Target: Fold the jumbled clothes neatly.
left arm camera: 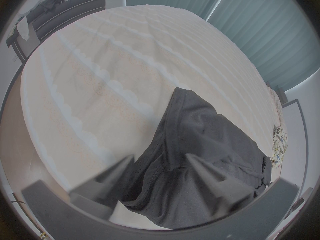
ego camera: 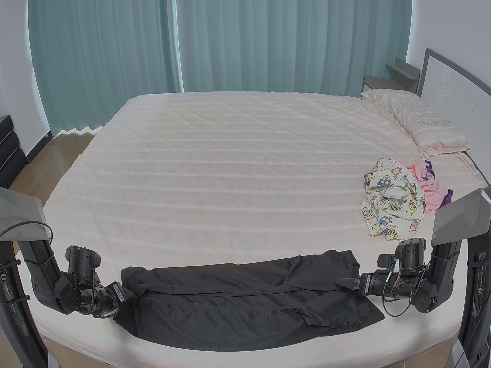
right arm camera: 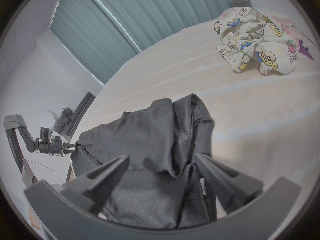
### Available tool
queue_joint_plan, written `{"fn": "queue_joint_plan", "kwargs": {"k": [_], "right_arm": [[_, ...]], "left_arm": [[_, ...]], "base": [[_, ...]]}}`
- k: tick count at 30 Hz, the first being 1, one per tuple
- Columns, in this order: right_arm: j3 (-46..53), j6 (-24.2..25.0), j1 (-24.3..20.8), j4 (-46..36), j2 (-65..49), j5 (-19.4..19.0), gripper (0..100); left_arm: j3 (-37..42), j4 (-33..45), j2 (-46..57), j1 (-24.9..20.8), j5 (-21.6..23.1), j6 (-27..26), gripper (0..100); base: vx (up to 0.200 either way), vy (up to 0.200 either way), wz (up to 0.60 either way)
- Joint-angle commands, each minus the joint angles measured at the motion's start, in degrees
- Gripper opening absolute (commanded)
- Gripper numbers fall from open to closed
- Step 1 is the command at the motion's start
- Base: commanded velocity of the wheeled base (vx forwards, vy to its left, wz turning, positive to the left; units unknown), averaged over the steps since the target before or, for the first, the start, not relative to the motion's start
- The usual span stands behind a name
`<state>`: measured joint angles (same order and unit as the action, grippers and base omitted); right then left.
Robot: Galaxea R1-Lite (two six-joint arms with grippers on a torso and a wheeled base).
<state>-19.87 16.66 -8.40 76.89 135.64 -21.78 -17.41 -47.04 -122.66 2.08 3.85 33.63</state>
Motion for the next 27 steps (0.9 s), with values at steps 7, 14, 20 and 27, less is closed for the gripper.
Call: {"fn": "queue_joint_plan", "kwargs": {"k": [7, 14, 20, 27], "right_arm": [[1.7, 9.8, -0.6, 5.3, -1.5, 0.1, 100], [1.4, 18.3, -1.2, 5.7, 0.8, 3.4, 100], [1.6, 21.0, -1.4, 8.5, 1.1, 3.5, 100], [-0.4, 21.7, -2.7, 9.3, 4.5, 3.8, 100]], "left_arm": [[2.0, 0.4, 6.3, 3.0, 4.1, 1.3, 100], [0.4, 0.5, 11.7, 5.8, 14.3, 11.6, 100], [-0.4, -0.2, 12.0, 8.3, 22.3, 16.9, 100], [-0.3, -0.4, 11.4, 10.1, 24.7, 16.9, 100]], "base": [[0.0, 0.0, 0.0], [0.0, 0.0, 0.0], [0.0, 0.0, 0.0], [0.0, 0.0, 0.0]]}}
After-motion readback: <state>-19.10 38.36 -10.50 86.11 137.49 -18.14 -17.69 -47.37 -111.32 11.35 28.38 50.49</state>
